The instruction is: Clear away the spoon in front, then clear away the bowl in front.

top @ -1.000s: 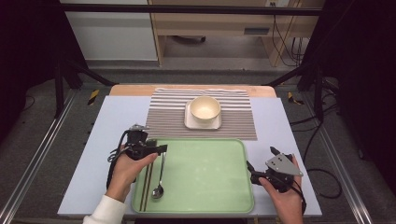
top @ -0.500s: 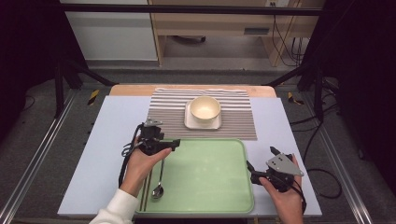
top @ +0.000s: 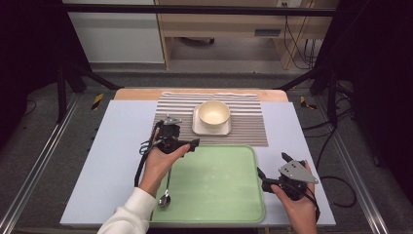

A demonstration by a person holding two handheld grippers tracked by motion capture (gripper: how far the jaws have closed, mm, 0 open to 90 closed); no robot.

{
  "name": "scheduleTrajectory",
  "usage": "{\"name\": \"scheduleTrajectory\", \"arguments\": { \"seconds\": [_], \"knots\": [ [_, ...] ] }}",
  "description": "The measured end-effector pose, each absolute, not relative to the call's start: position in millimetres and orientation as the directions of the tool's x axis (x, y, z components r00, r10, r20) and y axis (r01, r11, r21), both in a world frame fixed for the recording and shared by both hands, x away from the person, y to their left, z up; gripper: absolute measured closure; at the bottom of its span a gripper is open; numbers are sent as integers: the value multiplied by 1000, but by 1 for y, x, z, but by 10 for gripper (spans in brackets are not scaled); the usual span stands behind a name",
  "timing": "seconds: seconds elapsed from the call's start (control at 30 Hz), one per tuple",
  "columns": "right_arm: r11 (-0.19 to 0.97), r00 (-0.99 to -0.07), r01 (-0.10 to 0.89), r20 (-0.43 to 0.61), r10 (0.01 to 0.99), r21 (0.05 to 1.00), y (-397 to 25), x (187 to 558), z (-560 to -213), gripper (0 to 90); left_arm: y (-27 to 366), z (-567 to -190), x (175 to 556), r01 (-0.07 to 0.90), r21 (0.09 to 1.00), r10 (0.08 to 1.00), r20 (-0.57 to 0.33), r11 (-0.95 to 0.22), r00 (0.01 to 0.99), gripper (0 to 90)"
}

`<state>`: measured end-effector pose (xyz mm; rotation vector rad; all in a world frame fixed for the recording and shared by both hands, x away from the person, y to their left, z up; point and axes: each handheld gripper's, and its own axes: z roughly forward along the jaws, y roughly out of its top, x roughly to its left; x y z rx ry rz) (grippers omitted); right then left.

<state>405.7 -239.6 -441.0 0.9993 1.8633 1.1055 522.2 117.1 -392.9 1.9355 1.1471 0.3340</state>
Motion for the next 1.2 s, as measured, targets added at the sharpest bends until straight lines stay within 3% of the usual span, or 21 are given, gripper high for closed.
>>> {"name": "scheduleTrajectory", "arguments": {
  "seconds": [0.8,1.2],
  "knots": [
    [312,-427,237,-190,884,920,-240,406,-439,64,94,-377,545,455,877,851,-114,-157,513,121],
    [290,-428,235,-169,888,928,-243,406,-438,64,71,-384,580,456,878,901,-75,-144,428,150]
  ]
}}
